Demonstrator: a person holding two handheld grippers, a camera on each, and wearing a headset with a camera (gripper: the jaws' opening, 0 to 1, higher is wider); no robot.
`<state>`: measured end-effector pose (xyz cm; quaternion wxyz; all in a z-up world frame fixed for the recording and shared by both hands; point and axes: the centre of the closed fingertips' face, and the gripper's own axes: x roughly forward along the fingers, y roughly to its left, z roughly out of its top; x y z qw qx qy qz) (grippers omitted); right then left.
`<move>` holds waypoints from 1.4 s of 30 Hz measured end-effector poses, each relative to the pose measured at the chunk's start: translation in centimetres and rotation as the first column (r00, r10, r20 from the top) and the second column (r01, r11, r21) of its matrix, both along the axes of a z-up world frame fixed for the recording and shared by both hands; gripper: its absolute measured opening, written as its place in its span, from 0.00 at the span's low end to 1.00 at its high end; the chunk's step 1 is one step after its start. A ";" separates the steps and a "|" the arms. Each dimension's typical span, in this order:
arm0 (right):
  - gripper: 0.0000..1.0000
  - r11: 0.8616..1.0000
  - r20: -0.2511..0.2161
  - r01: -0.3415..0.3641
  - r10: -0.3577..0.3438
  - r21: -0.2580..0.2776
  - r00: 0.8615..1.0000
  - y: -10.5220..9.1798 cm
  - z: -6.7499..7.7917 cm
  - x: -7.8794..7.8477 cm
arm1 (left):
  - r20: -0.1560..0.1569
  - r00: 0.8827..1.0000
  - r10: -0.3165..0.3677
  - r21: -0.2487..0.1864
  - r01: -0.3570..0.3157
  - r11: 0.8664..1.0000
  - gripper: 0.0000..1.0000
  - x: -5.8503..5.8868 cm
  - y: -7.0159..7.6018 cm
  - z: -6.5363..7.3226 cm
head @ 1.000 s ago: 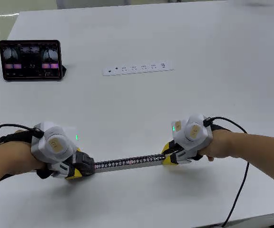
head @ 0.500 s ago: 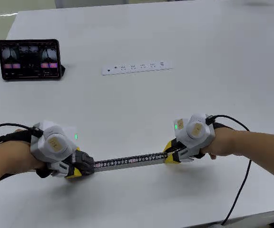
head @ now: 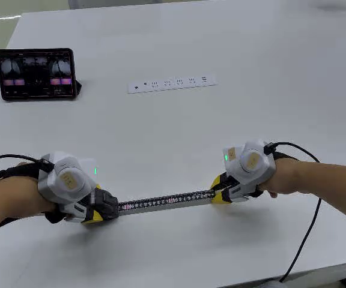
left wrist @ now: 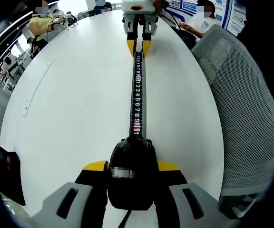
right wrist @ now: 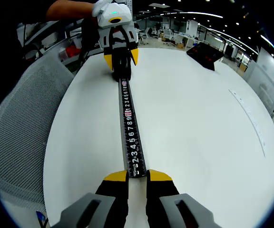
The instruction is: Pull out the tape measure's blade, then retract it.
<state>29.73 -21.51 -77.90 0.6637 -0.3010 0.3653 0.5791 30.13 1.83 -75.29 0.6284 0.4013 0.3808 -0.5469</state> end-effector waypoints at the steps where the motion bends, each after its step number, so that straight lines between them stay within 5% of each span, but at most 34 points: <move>1: 0.10 1.000 -0.001 0.002 -0.002 0.000 1.000 -0.1 0.0 0.0 | 0.000 1.000 0.000 0.000 0.000 1.000 0.33 0.0 0.0 0.0; 30: 0.10 1.000 -0.004 0.021 -0.021 0.002 1.000 -1.2 0.0 -0.1 | -0.002 1.000 -0.005 -0.009 0.005 1.000 0.33 -0.2 -0.1 0.1; 42: 0.12 0.999 0.019 -0.012 0.012 -0.036 1.000 -1.1 -0.1 -0.3 | -0.005 1.000 -0.017 0.001 0.017 1.000 0.34 -0.2 -0.2 0.1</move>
